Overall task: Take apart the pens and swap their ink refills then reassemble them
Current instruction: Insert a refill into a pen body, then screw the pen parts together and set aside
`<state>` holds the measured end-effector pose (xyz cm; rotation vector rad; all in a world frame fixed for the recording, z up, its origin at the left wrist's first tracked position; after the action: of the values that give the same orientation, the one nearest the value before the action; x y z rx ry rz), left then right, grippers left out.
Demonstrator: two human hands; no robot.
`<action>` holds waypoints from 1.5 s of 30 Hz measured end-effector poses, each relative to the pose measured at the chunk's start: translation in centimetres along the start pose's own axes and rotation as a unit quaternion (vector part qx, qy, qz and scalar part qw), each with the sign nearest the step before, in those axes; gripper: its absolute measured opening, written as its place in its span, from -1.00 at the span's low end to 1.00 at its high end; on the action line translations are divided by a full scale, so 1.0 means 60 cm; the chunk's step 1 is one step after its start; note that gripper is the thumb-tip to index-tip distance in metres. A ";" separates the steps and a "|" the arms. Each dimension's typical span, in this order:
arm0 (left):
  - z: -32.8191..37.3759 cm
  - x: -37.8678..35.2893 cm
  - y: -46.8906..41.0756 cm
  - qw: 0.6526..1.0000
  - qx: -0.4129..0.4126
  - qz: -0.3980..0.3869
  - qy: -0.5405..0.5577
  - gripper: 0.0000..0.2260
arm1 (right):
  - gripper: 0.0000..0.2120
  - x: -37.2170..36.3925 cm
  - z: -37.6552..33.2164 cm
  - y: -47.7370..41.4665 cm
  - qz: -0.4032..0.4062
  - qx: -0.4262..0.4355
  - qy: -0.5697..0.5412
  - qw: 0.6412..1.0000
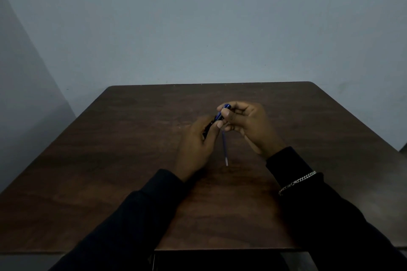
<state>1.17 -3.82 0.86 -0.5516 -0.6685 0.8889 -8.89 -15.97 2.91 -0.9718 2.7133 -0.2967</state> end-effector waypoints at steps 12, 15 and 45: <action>-0.005 0.001 -0.001 0.999 -0.004 -0.009 -0.040 -0.71 | -0.87 0.016 -0.012 -0.013 0.041 0.035 -0.026 0.998; -0.008 0.004 -0.003 0.999 0.004 -0.011 -0.036 -0.70 | -0.87 0.033 -0.019 -0.016 0.064 0.041 -0.054 0.996; -0.017 0.012 -0.009 0.989 -0.055 -0.060 -0.127 -0.68 | -0.65 0.043 0.038 -0.012 0.117 -0.037 0.354 0.927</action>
<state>2.52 -3.68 0.73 -0.4957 -0.9768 0.8197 -9.73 -18.45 0.52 -0.6190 3.4731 -0.5974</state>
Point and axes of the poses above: each hand's wrist, its own y-axis away from the middle knuckle, its own x-axis out of the back of the hand, z = x × y, the point moved 4 cm from there along -y, towards the middle knuckle, and after that the axes turned 14 degrees about z, right-handed, at the moved point
